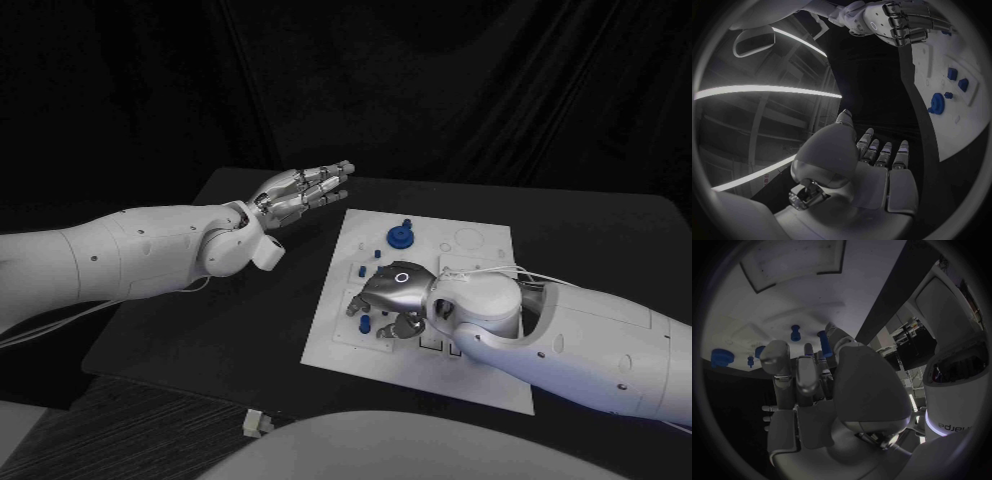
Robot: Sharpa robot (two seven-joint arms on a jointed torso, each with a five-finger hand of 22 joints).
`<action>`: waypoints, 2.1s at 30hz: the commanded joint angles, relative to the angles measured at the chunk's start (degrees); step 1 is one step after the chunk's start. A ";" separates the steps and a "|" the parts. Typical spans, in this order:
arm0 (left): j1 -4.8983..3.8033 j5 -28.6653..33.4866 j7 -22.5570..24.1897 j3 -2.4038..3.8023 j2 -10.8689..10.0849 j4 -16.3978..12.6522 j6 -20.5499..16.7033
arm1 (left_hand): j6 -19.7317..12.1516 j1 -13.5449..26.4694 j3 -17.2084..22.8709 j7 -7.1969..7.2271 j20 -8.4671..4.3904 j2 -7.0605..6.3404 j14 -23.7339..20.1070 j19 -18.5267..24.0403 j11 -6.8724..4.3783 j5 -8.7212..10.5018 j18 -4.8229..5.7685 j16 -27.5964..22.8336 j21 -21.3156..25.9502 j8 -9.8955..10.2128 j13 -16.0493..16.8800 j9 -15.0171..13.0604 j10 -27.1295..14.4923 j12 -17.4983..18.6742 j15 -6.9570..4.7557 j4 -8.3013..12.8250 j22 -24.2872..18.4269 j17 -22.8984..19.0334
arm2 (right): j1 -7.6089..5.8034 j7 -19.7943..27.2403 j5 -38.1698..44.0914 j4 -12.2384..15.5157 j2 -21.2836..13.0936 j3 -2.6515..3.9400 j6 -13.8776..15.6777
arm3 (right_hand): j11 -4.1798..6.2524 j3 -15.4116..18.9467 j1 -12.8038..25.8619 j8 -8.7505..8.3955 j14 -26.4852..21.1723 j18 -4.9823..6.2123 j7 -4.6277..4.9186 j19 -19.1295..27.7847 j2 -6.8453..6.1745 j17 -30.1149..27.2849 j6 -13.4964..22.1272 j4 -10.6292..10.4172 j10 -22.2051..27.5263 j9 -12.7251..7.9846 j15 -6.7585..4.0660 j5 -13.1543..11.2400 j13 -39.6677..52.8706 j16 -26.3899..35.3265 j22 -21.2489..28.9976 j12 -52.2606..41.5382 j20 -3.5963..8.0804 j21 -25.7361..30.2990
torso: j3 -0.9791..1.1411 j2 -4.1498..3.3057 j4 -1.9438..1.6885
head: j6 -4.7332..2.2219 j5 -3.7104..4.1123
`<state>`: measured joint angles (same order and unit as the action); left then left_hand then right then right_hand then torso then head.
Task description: Assemble the parts on the task board
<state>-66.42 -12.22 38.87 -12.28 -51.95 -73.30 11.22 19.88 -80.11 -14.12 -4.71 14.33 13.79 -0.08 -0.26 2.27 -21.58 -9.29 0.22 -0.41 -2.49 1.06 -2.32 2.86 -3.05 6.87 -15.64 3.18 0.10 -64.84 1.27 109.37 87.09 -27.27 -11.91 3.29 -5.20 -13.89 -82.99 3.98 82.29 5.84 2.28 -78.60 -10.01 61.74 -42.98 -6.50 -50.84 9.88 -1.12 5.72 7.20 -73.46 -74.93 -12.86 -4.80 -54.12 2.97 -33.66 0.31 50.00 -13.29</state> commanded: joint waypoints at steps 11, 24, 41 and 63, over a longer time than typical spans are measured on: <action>0.09 0.42 3.97 0.06 0.03 -0.06 0.61 | 0.46 -0.55 0.27 -0.04 0.44 0.10 0.08 -0.16 0.50 -0.27 -1.13 -0.22 -0.20 -0.31 -0.08 -0.07 -0.04 -0.03 0.28 0.05 0.09 -0.10 | -1.45 1.10 0.17 3.45 -3.76 0.05 13.03 | 0.62 0.46 -1.21 0.85 -0.42 0.70 1.80 0.02 1.23 -0.09 -1.40 -1.01 -2.36 -0.17 -0.36 0.32 1.70 0.16 -6.37 -4.03 0.10 0.24 | -0.02 0.07 -0.02 | 0.00 0.68; 0.11 0.42 3.89 0.06 0.34 0.20 0.47 | 0.47 -0.58 0.28 -0.06 0.45 0.11 0.08 -0.17 0.53 -0.29 -1.13 -0.22 -0.20 -0.31 -0.08 -0.07 -0.05 -0.03 0.25 0.07 0.05 -0.10 | -12.92 -4.81 -18.56 11.66 -17.88 0.04 16.82 | 4.78 -1.68 -1.13 4.23 -0.48 0.81 3.95 0.35 2.39 -0.67 -8.85 -0.76 -22.76 0.66 -1.65 5.15 42.31 0.52 -6.15 -49.52 1.09 1.23 | -0.05 0.12 0.01 | 0.00 2.62; 0.12 0.42 3.74 0.06 0.75 0.38 0.57 | 0.85 -0.57 0.28 -0.15 0.46 0.17 0.08 -0.22 0.64 -0.13 -1.13 -0.22 -0.24 -0.39 -0.06 -0.12 0.00 -0.10 0.09 -0.04 0.21 -0.10 | -14.45 -28.21 -28.22 11.36 -23.90 0.02 -10.87 | 6.01 9.70 34.22 11.21 7.71 -4.24 0.61 -8.92 8.83 28.26 -22.01 -10.25 -39.16 8.34 -3.96 2.71 82.80 -16.54 -12.99 -77.14 3.57 -28.78 | -0.22 0.14 0.03 | 0.00 4.16; 0.16 0.42 3.79 0.06 0.71 0.34 0.83 | 1.13 -0.57 0.22 -0.53 0.95 0.14 0.08 -0.18 1.14 -0.04 -1.01 -0.22 -0.15 -0.47 -0.02 -0.14 0.17 -0.27 -0.17 -0.20 -0.19 -0.10 | -11.34 -37.02 -39.79 8.46 -20.95 0.01 -15.25 | 8.02 10.14 32.68 14.15 7.71 -4.11 -1.67 -8.48 8.39 28.26 -27.54 -9.26 -39.16 14.52 -5.49 2.17 82.80 -16.54 -12.83 -77.14 4.79 -28.90 | -0.10 0.07 -0.04 | 0.00 4.54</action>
<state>-66.33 -12.21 38.87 -12.29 -51.32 -72.87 11.39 20.69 -80.11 -14.12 -5.12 14.96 13.79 -0.08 -0.46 2.85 -21.58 -9.30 0.22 -0.41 -2.73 1.06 -2.36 3.05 -3.05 6.87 -15.64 3.01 0.05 -76.39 -32.64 71.44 95.61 -48.24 -11.92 -11.34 2.49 -3.63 -49.92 17.97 84.07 2.65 0.51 -84.03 -1.53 74.94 -70.13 -16.08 -83.92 24.19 -6.36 8.15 74.94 -89.86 -74.90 -89.86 -0.19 -82.98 2.88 -33.62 0.26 50.00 -8.85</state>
